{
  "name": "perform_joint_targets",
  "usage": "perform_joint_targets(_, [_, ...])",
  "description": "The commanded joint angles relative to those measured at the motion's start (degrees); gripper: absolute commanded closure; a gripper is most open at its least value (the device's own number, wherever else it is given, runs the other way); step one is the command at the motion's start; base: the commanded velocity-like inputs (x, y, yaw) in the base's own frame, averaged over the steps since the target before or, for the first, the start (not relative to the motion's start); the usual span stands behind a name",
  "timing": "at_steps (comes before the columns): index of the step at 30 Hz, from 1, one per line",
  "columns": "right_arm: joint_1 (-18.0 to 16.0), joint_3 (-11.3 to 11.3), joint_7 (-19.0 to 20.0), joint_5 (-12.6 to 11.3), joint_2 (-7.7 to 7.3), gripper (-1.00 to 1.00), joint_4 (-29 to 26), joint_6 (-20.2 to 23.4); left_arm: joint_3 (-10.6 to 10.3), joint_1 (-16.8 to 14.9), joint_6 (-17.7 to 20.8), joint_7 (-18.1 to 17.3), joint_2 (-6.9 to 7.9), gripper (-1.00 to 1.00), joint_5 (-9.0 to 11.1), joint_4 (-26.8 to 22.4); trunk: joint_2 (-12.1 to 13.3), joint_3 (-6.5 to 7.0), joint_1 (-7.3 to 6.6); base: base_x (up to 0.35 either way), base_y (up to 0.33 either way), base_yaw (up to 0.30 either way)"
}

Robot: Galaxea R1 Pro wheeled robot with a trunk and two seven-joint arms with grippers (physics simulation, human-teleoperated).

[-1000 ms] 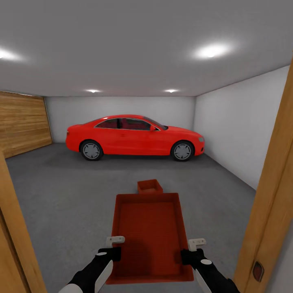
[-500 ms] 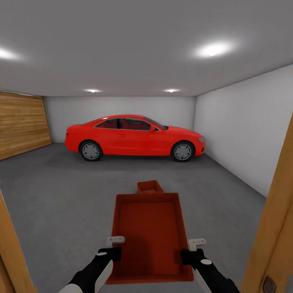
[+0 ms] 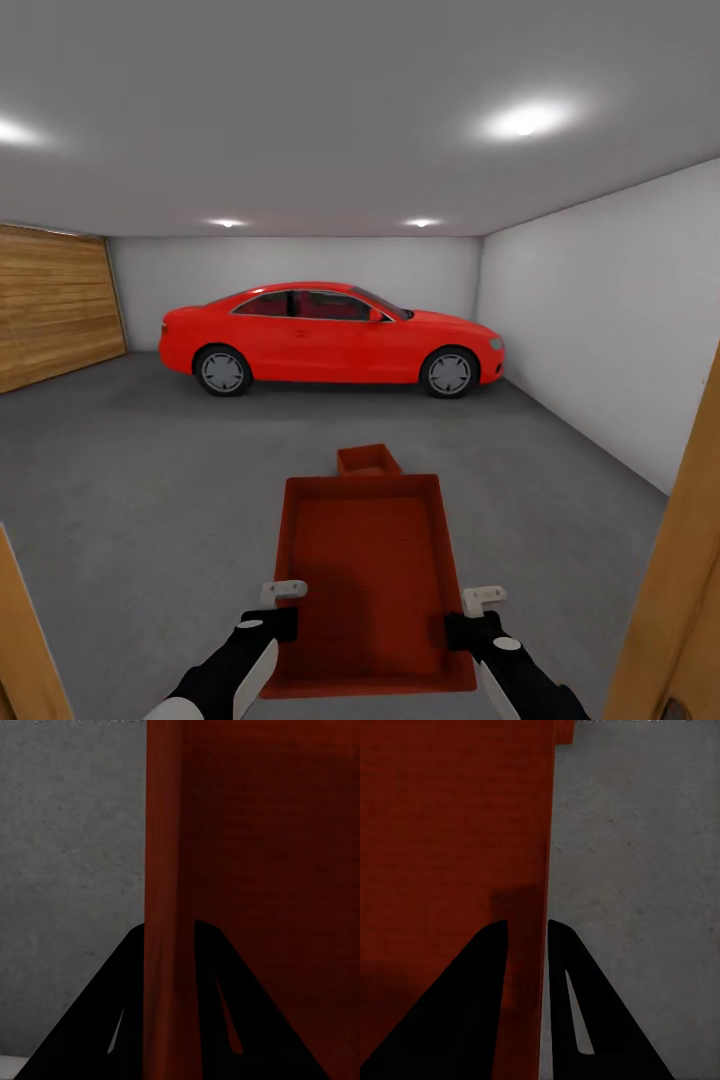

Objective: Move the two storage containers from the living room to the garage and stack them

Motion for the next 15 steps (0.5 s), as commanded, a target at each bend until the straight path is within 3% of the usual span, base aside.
perform_joint_targets(1, [0.0, 0.0, -0.1, -0.1, 3.91, 1.0, 0.1, 0.4, 0.0, 0.0, 0.3, 0.6, -4.39, 1.0, -0.6, -0.6, 0.0, -0.03, 0.05, 0.221, 0.0, 0.0])
perform_joint_targets(15, [0.0, 0.0, -0.1, -0.1, 3.91, 1.0, 0.1, 0.4, 0.0, 0.0, 0.3, 0.6, -4.39, 1.0, -0.6, -0.6, 0.0, -0.03, 0.05, 0.049, 0.0, 0.0])
